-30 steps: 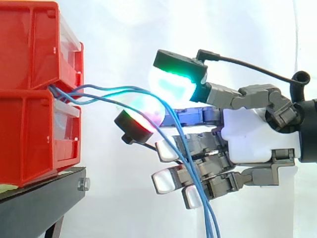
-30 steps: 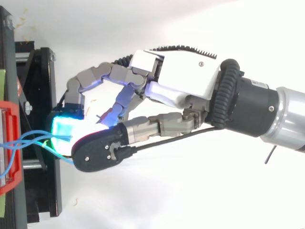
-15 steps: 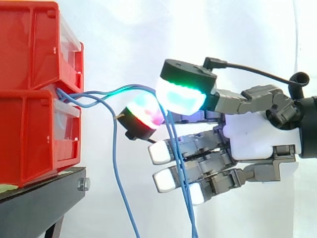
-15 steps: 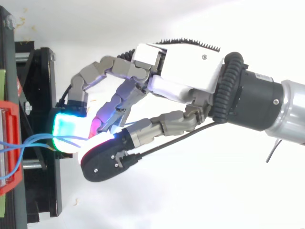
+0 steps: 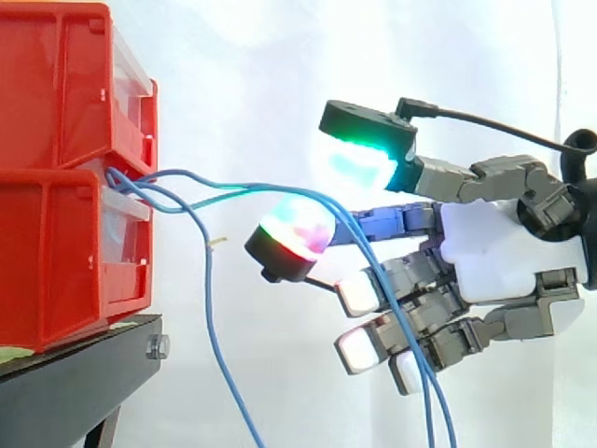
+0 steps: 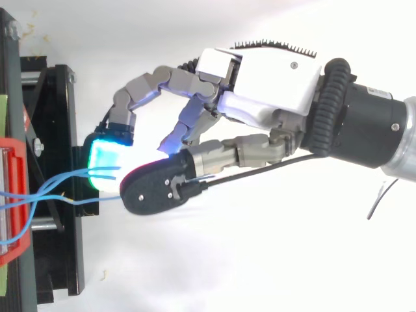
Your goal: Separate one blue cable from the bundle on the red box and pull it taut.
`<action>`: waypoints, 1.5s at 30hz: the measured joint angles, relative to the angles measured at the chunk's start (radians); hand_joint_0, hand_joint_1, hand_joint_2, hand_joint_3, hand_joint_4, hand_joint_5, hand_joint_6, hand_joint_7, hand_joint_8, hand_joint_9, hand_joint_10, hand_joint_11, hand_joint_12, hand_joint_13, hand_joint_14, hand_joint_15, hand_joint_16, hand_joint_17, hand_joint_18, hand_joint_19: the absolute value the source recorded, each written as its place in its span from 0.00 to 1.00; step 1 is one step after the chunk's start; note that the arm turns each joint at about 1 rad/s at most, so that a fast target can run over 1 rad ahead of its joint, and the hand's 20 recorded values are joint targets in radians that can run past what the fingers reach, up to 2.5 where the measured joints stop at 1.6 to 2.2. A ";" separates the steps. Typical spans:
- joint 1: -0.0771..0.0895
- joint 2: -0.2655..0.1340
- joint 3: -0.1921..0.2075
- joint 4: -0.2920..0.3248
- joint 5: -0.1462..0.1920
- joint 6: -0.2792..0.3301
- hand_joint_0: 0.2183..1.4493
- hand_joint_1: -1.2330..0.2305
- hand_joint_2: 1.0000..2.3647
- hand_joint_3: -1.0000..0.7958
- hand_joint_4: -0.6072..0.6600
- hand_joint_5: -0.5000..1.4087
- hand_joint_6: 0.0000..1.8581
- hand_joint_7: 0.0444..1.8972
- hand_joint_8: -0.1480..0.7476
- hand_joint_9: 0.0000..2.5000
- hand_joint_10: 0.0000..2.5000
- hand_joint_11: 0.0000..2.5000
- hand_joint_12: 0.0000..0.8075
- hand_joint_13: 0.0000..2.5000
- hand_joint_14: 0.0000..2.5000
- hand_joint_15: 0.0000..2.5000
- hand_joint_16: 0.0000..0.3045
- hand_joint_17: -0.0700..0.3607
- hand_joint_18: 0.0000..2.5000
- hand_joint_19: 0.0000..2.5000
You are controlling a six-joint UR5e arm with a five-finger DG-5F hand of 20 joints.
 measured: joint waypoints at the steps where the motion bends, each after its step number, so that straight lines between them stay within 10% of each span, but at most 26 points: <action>1: -0.001 0.001 0.000 -0.004 -0.003 0.000 0.15 0.48 0.00 0.28 0.40 0.25 0.43 0.48 0.45 0.52 0.00 0.04 0.54 0.42 0.01 0.16 0.21 0.49 0.41 0.25; 16: -0.008 0.011 0.000 -0.020 -0.011 -0.004 0.31 0.27 0.01 0.48 0.51 0.22 0.49 0.44 0.49 0.47 0.00 0.09 0.55 0.41 0.01 0.17 0.20 0.48 0.40 0.25; 32: -0.008 0.012 0.000 -0.022 -0.011 -0.004 0.28 0.31 0.00 0.49 0.48 0.23 0.48 0.45 0.51 0.50 0.00 0.08 0.59 0.42 0.01 0.16 0.23 0.53 0.42 0.24; 45: -0.001 0.058 0.001 -0.078 -0.008 -0.039 0.22 0.39 0.00 0.28 0.49 0.24 0.46 0.49 0.47 0.48 0.00 0.08 0.53 0.38 0.01 0.16 0.19 0.46 0.34 0.26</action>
